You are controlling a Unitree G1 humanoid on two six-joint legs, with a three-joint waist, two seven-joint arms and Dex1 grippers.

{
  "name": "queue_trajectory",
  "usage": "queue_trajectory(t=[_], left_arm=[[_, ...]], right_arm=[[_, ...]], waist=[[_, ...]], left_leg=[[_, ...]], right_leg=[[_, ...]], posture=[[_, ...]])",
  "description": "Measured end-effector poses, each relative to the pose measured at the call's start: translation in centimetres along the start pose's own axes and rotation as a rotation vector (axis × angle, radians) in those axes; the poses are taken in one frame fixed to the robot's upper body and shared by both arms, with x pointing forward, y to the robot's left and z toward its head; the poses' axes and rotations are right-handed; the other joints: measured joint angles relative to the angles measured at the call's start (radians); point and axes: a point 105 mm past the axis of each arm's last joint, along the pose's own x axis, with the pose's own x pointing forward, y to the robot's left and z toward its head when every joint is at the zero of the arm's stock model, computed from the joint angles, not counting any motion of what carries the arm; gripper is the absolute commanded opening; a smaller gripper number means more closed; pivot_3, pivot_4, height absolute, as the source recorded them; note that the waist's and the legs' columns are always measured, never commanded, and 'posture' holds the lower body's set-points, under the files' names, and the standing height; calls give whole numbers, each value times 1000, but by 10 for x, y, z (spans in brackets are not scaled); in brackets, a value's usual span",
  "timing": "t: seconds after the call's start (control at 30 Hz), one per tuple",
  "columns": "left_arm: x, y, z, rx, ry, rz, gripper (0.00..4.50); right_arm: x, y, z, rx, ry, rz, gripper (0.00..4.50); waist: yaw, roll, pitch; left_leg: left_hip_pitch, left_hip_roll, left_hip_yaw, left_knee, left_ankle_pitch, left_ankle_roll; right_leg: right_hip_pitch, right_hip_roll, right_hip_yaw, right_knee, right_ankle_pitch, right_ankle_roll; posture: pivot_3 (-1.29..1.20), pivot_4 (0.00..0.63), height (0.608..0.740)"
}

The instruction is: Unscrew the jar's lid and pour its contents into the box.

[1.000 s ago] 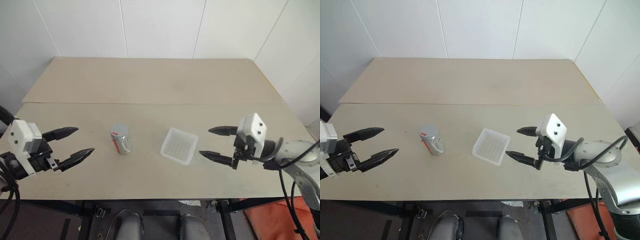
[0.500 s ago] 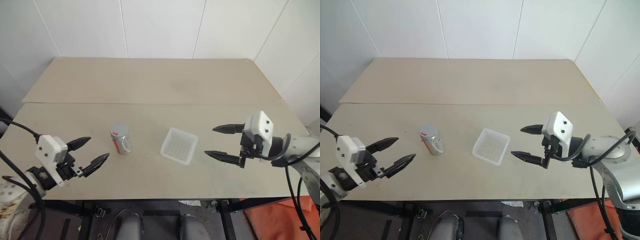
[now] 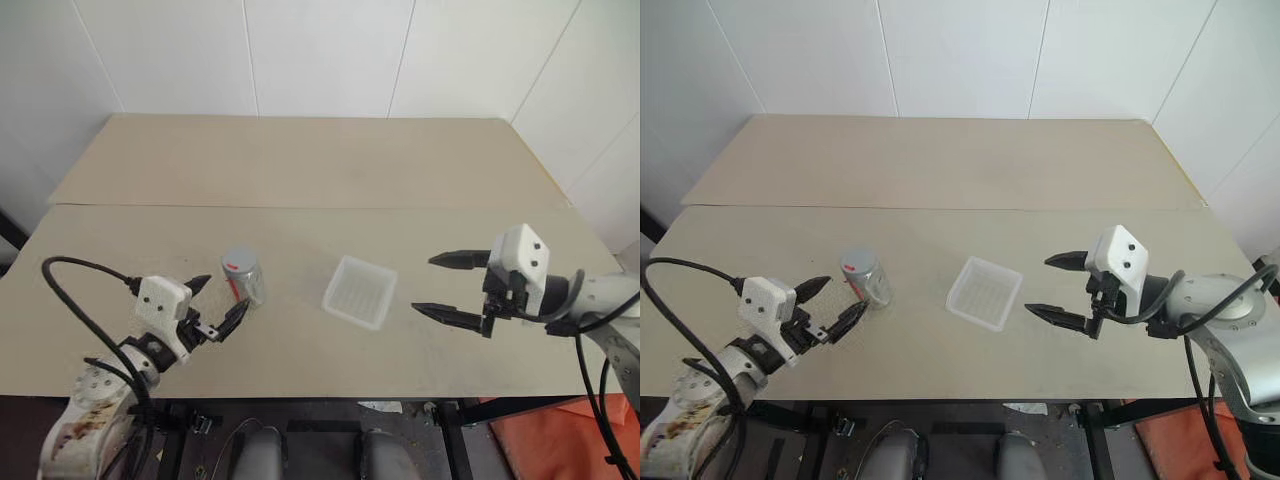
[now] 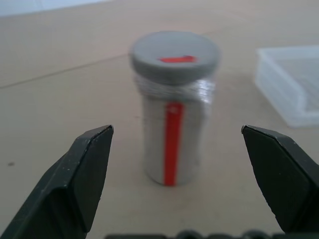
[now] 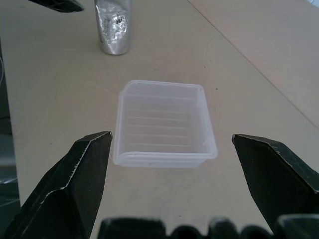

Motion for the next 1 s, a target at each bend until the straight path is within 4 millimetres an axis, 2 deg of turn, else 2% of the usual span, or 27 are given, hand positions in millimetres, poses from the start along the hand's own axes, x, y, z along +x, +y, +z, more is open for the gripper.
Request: queue_trajectory(t=[0.3,0.7,1.0], left_arm=[[14,-9,-3,17,-44,-54,4486],[49,-11,-7,23,-99,-37,4486],[60,-13,-11,20,-105,-10,4486]], right_arm=[[-4,1,5,-16,-4,1,4500],[-5,0,6,-26,10,2,4500],[-7,-1,7,-32,9,-4,4500]], waist=[[4,0,0],[4,0,0],[6,0,0]], left_leg=[[0,0,0,0,0,0],[0,0,0,0,0,0],[0,0,0,0,0,0]], right_leg=[[0,0,0,0,0,0],[0,0,0,0,0,0],[0,0,0,0,0,0]], posture=[[0,150,740],[0,150,740],[0,150,740]])
